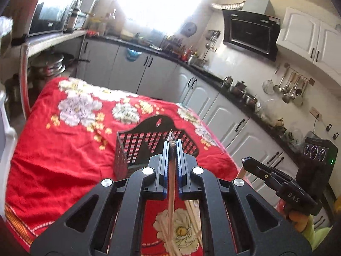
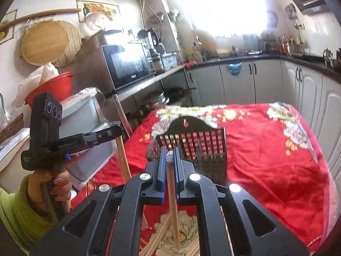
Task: Organize utensils
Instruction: 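Lift both held chopstick bundles and carry them above the grey mesh basket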
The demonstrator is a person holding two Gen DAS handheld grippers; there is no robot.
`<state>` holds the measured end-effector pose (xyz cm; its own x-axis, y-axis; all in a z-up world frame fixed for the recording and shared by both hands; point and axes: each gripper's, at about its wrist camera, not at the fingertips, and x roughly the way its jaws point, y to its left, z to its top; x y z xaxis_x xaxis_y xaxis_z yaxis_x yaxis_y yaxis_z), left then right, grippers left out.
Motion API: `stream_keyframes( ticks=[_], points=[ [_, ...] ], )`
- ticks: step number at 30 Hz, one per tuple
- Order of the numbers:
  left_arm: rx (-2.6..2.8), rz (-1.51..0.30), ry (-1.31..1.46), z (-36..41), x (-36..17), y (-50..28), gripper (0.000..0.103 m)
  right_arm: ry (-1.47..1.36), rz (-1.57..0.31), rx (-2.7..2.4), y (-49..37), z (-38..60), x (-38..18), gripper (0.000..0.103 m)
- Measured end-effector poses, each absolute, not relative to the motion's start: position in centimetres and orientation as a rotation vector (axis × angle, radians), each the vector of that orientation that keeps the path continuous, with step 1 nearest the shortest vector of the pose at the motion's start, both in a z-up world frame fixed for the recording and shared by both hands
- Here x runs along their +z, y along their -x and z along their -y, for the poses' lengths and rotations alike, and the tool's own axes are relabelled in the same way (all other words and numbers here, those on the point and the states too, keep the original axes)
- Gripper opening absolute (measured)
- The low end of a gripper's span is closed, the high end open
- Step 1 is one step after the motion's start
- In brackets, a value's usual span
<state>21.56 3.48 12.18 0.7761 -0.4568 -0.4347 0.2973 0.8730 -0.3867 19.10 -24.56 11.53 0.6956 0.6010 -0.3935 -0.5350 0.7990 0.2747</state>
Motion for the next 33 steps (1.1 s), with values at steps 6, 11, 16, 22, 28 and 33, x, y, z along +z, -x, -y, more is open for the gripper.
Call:
stream_keyframes(
  ticks=[6, 11, 16, 22, 28, 33],
  points=[
    [-0.415, -0.476, 0.282, -3.1, 15.1, -22.2, 0.003, -0.152, -0.423, 0.629, -19.5, 25.0, 13.9, 0.007],
    [-0.411, -0.422, 0.26, -3.1, 17.5, -23.1, 0.003, -0.151, -0.37, 0.627, -20.3, 25.2, 16.2, 0.007],
    [-0.399, -0.396, 0.236, -3.0, 19.2, -24.6, 0.003, -0.133, -0.327, 0.619, -21.6, 25.0, 18.5, 0.007],
    [-0.377, -0.351, 0.22, -3.0, 21.1, -26.0, 0.003, -0.134, -0.286, 0.609, -23.5, 24.7, 20.8, 0.007],
    [-0.312, -0.292, 0.164, -2.6, 22.5, -27.4, 0.003, -0.131, -0.253, 0.59, -25.8, 24.2, 22.7, 0.007],
    [-0.279, -0.299, 0.149, -2.4, 21.7, -28.9, 0.003, -0.132, -0.235, 0.575, -27.6, 24.0, 23.2, 0.007]
  ],
)
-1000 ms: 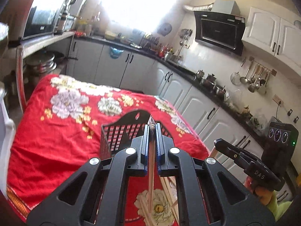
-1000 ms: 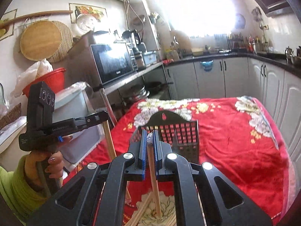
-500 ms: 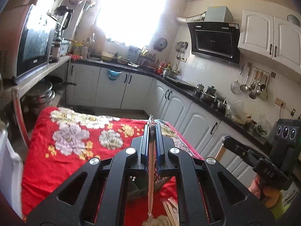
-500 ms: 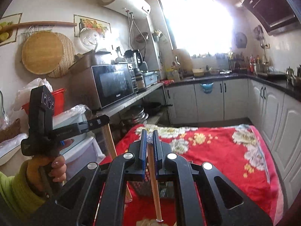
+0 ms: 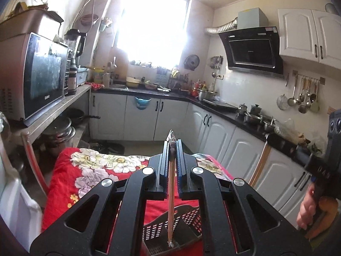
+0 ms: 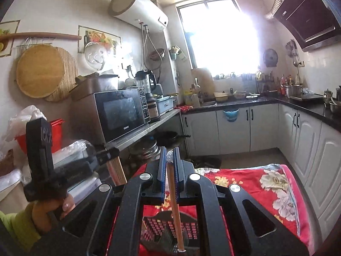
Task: Organize utensils
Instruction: 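Lift both held chopstick bundles and carry them above the grey mesh basket, then lower both bundles into the basket and open both grippers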
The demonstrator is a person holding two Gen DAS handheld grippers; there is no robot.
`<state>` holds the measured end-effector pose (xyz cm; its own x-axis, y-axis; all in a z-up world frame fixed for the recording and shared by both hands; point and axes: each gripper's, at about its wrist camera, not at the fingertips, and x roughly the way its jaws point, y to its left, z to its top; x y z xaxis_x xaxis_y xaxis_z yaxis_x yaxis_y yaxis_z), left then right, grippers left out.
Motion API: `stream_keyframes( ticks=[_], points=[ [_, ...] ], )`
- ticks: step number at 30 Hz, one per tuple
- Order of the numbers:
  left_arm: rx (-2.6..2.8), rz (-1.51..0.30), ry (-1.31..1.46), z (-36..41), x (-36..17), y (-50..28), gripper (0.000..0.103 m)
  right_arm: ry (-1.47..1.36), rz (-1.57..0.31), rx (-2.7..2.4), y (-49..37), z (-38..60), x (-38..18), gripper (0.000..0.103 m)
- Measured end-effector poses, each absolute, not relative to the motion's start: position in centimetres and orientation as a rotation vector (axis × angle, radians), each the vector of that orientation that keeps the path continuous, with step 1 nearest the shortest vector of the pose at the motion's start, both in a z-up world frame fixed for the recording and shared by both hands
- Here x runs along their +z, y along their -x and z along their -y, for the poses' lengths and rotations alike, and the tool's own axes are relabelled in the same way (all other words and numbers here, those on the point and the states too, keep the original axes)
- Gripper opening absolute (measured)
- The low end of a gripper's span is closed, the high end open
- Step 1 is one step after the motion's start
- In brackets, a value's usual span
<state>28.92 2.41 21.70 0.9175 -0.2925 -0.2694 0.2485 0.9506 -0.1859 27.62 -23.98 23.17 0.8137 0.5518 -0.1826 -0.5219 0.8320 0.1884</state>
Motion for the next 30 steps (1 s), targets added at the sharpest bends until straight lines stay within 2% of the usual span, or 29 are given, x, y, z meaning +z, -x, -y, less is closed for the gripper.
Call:
stream_keyframes(
  ticks=[6, 20, 30],
  points=[
    [-0.258, -0.322, 0.151, -2.4, 19.3, -30.2, 0.003, -0.14, -0.237, 0.57, -29.6, 23.6, 22.2, 0.007],
    [-0.235, -0.382, 0.15, -2.6, 12.8, -32.0, 0.003, -0.151, -0.296, 0.522, -32.4, 22.7, 15.6, 0.007],
    [-0.243, -0.436, 0.16, -3.3, 10.3, -31.9, 0.003, -0.19, -0.307, 0.478, -32.7, 23.5, 12.3, 0.007]
  ],
)
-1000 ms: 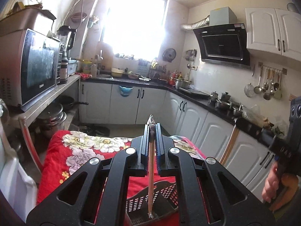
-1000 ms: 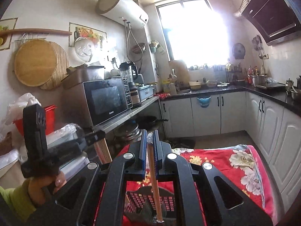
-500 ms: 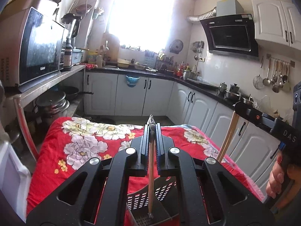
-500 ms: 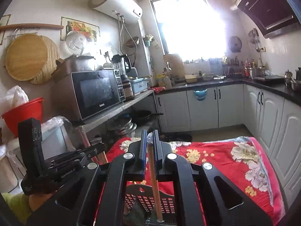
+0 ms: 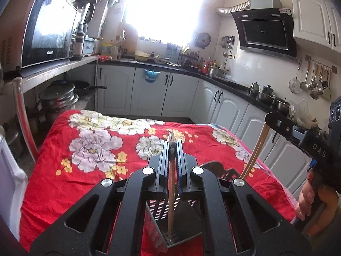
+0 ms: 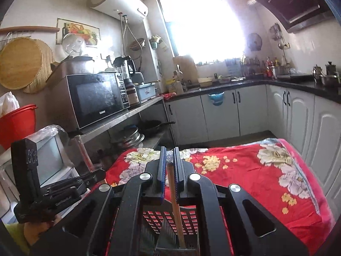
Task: Organize utensils
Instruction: 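Lower both bundles into the basket and open both grippers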
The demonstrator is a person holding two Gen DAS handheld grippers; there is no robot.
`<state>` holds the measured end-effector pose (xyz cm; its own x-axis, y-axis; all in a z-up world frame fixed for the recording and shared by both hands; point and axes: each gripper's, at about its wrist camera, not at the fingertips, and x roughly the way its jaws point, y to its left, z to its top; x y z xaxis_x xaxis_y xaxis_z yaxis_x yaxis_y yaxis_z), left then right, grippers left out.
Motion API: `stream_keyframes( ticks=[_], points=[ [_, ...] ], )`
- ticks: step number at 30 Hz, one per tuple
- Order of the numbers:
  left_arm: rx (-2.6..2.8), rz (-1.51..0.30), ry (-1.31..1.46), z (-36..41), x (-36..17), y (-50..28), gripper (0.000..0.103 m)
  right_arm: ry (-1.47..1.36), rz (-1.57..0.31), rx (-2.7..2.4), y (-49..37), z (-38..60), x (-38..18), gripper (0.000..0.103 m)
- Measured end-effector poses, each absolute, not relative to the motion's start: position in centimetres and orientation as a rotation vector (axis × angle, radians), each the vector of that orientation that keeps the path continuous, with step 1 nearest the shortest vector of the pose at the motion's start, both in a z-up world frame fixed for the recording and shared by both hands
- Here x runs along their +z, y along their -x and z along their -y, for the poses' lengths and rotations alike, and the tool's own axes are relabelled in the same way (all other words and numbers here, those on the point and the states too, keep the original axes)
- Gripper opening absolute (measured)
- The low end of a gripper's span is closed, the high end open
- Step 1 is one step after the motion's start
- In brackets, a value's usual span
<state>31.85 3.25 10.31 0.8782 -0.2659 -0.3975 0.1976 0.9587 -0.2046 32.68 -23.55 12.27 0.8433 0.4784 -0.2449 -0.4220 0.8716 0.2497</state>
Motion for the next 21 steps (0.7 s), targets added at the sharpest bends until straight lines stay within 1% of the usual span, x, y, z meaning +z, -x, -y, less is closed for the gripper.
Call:
stream_keyframes(
  ticks=[12, 15, 16, 17, 18, 20, 21],
  points=[
    [-0.226, -0.464, 0.191, -4.2, 9.3, -30.8, 0.003, -0.204, -0.335, 0.433, -31.6, 24.5, 10.8, 0.008],
    [-0.224, -0.471, 0.197, -4.4, 9.1, -30.4, 0.003, -0.21, -0.346, 0.42, -31.3, 24.9, 10.6, 0.011],
    [-0.222, -0.475, 0.2, -4.4, 9.0, -30.3, 0.004, -0.209, -0.347, 0.412, -31.1, 25.1, 10.5, 0.015],
    [-0.224, -0.481, 0.204, -4.4, 8.9, -30.1, 0.008, -0.208, -0.348, 0.406, -31.0, 25.2, 10.5, 0.019],
    [-0.225, -0.488, 0.207, -4.5, 8.9, -29.9, 0.015, -0.209, -0.347, 0.401, -30.8, 25.3, 10.4, 0.021],
    [-0.228, -0.493, 0.208, -4.5, 8.7, -29.5, 0.022, -0.214, -0.348, 0.386, -30.4, 25.7, 10.4, 0.023],
    [-0.228, -0.493, 0.206, -4.5, 8.7, -29.4, 0.023, -0.216, -0.35, 0.384, -30.3, 25.8, 10.4, 0.025]
  ],
)
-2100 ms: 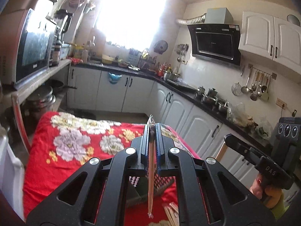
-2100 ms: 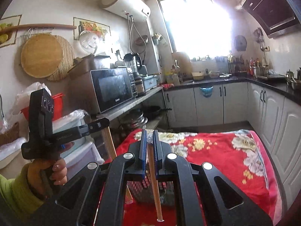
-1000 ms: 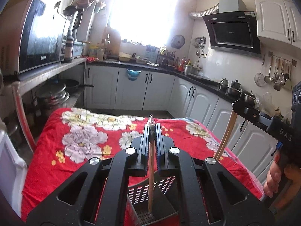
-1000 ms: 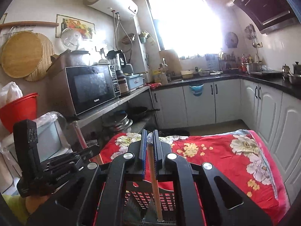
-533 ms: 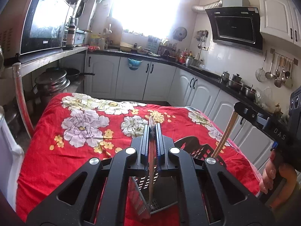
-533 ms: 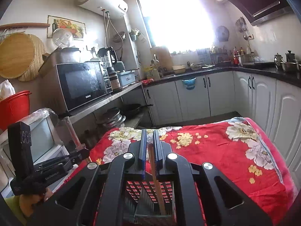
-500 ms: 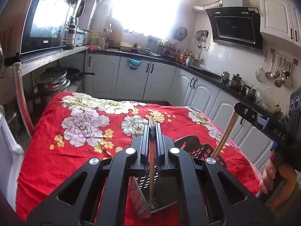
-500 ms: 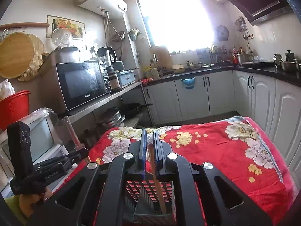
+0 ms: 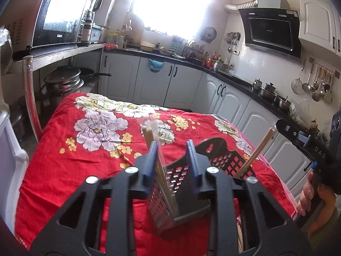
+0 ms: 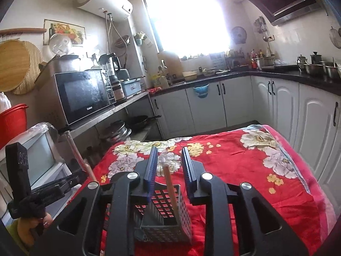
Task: Organize utensils
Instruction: 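Lower both bundles into the basket and open both grippers, then move both open grippers back down to the remaining chopstick bundles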
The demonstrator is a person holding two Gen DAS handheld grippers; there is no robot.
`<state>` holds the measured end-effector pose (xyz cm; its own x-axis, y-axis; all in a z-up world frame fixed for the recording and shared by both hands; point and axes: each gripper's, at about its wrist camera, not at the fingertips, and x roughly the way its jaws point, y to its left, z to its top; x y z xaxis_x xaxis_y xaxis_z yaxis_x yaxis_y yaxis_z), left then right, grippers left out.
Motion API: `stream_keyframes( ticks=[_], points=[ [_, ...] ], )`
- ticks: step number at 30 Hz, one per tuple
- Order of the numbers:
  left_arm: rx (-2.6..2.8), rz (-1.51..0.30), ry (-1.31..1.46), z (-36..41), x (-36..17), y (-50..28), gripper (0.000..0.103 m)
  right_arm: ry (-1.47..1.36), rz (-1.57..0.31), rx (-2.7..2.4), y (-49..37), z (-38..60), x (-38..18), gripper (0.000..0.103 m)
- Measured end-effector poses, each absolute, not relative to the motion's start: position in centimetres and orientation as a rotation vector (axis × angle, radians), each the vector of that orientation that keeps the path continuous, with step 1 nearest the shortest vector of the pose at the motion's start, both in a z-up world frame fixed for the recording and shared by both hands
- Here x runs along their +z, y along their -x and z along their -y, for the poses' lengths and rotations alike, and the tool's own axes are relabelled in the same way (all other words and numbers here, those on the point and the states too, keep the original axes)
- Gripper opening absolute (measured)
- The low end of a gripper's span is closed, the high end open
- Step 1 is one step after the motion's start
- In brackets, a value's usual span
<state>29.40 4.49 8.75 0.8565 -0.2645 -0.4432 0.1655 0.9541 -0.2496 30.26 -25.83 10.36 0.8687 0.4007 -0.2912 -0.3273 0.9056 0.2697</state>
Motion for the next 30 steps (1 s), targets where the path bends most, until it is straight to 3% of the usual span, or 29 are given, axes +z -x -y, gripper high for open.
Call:
stream_keyframes(
  ticks=[12, 23, 30],
  points=[
    [-0.234, -0.488, 0.223, -4.8, 9.0, -26.7, 0.049, -0.204, -0.369, 0.368, -27.5, 26.8, 10.4, 0.047],
    [-0.221, -0.475, 0.261, -5.0, 9.3, -22.8, 0.092, -0.175, -0.376, 0.377, -23.6, 27.5, 10.3, 0.061],
    [-0.22, -0.466, 0.282, -5.1, 9.3, -20.6, 0.092, -0.154, -0.385, 0.402, -20.5, 27.7, 10.2, 0.063]
  ],
)
